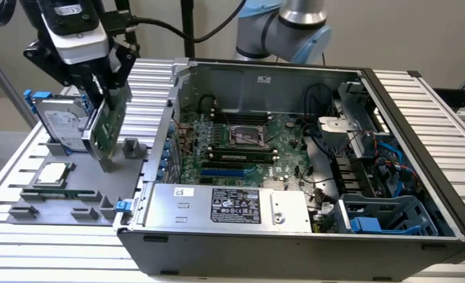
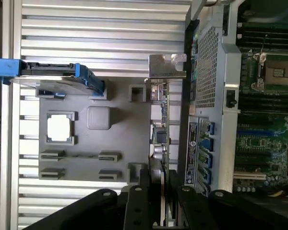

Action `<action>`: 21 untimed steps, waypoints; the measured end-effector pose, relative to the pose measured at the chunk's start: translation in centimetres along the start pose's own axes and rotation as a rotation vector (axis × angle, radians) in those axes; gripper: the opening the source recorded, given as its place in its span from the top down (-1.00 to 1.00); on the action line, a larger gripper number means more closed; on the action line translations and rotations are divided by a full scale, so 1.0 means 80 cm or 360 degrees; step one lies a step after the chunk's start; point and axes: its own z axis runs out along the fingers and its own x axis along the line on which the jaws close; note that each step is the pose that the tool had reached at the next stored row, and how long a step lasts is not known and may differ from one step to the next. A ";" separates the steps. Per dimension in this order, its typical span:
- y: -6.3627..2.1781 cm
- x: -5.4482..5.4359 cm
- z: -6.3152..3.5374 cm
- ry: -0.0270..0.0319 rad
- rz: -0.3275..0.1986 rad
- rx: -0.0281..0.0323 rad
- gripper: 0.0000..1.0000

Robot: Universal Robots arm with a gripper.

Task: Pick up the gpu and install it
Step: 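Pick up the gpu and move the gpu toward the slot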

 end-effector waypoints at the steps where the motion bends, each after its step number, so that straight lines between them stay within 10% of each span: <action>1: -0.001 -0.006 -0.006 0.00017 0.0000 0.00000 1.00; 10: -0.008 -0.057 -0.050 0.00156 0.0000 -0.00015 1.00; 21: -0.010 -0.120 -0.052 0.00184 0.0001 -0.00033 1.00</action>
